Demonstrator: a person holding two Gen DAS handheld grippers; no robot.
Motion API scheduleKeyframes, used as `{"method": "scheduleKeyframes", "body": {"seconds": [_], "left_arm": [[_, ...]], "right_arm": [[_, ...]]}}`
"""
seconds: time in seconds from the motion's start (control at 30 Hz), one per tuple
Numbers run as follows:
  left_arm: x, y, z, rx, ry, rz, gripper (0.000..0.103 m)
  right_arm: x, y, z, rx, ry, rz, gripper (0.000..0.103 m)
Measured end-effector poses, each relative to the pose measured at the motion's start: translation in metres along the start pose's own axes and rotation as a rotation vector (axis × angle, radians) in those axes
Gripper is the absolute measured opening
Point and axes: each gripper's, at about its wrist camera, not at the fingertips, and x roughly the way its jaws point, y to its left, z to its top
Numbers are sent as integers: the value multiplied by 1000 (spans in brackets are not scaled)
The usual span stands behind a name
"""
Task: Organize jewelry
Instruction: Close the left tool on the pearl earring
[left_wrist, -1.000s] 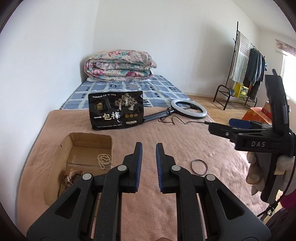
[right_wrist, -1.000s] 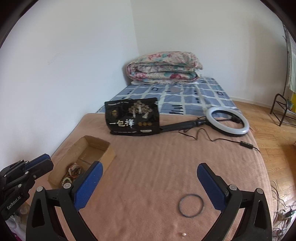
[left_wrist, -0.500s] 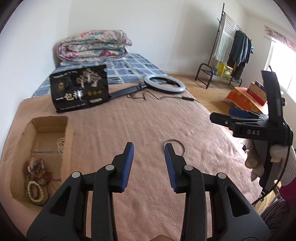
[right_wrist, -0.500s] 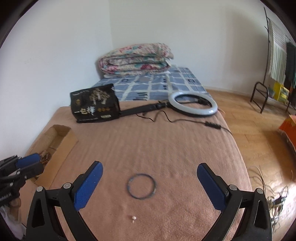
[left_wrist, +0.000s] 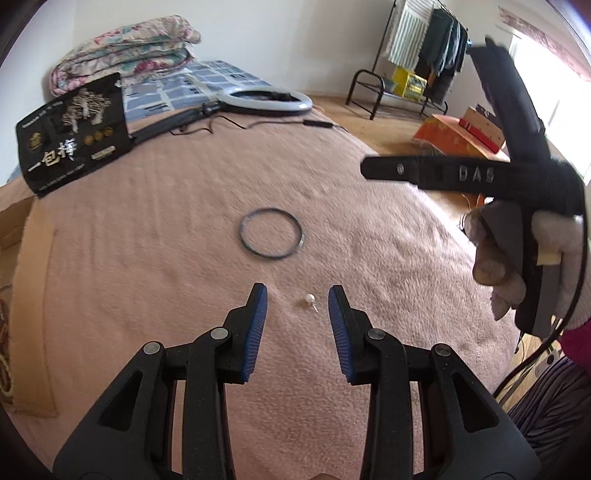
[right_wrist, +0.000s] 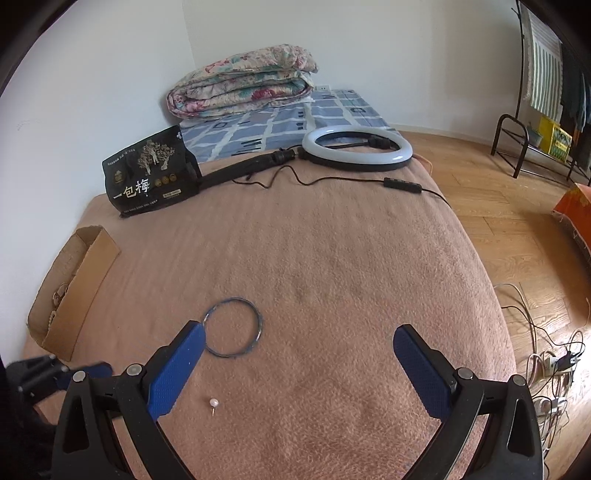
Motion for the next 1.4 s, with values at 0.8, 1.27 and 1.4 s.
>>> {"method": "scheduleKeyframes", "body": {"seconds": [0.8, 1.27, 1.4], "left_arm": [[83, -19, -11, 81, 112, 63, 16], [83, -6, -17, 112, 86, 102, 8], [79, 4, -18, 107, 79, 122, 8]], "right_arm": [[11, -18, -8, 8, 9, 23, 103], [32, -11, -10, 5, 34, 27, 103], [44, -1, -10, -9, 47, 38, 103]]}}
